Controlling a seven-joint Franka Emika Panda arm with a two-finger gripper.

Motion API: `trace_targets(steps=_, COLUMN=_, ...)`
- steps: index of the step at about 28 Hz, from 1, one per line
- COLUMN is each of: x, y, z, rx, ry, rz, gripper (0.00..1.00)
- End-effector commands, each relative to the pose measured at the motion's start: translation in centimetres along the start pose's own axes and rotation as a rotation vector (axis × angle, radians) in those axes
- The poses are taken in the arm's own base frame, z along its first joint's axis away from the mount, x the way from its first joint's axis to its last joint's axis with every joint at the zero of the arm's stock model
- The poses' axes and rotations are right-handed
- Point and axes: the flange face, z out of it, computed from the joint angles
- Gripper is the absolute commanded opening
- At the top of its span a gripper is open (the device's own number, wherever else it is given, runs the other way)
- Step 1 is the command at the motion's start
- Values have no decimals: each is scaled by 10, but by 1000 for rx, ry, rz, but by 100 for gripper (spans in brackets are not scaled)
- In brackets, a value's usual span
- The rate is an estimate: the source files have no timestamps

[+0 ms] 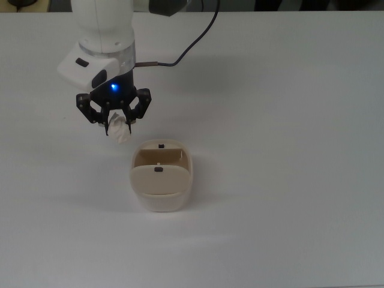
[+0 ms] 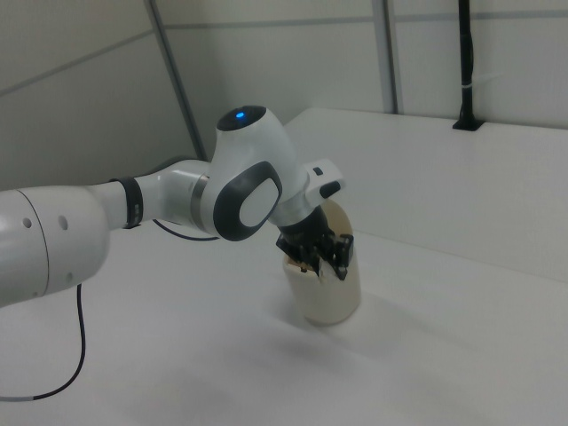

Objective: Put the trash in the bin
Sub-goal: 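Lift the paper ball and carry it over the cream bin opening, then lower the gripper into the bin and open it to drop the ball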

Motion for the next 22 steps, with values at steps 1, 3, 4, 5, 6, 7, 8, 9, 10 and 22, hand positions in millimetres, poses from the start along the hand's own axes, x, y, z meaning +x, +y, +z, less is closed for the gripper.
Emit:
trace_targets(steps=1, x=18, y=-18, z=-5, rx=30, ry=115, rz=15, gripper=41)
trace_targets(steps=3, x=23, y=-25, z=-2, rx=41, ry=158, rz=21, gripper=41)
trace_targets(steps=4, x=29, y=-33, z=1, rx=46, ry=198, rz=19, gripper=42)
trace_targets(steps=5, x=32, y=-37, z=5, rx=48, ry=213, rz=18, gripper=43)
trace_targets(steps=6, x=34, y=-41, z=9, rx=47, ry=225, rz=14, gripper=44)
trace_targets(steps=7, x=36, y=-44, z=14, rx=48, ry=235, rz=11, gripper=46)
trace_targets(steps=8, x=37, y=-47, z=18, rx=46, ry=245, rz=5, gripper=50)
trace_targets(steps=9, x=39, y=-50, z=19, rx=45, ry=256, rz=2, gripper=56)
trace_targets(steps=10, x=40, y=-54, z=21, rx=46, ry=264, rz=-2, gripper=81)
trace_targets(steps=22, x=18, y=-48, z=9, rx=83, ry=57, rz=76, gripper=100)
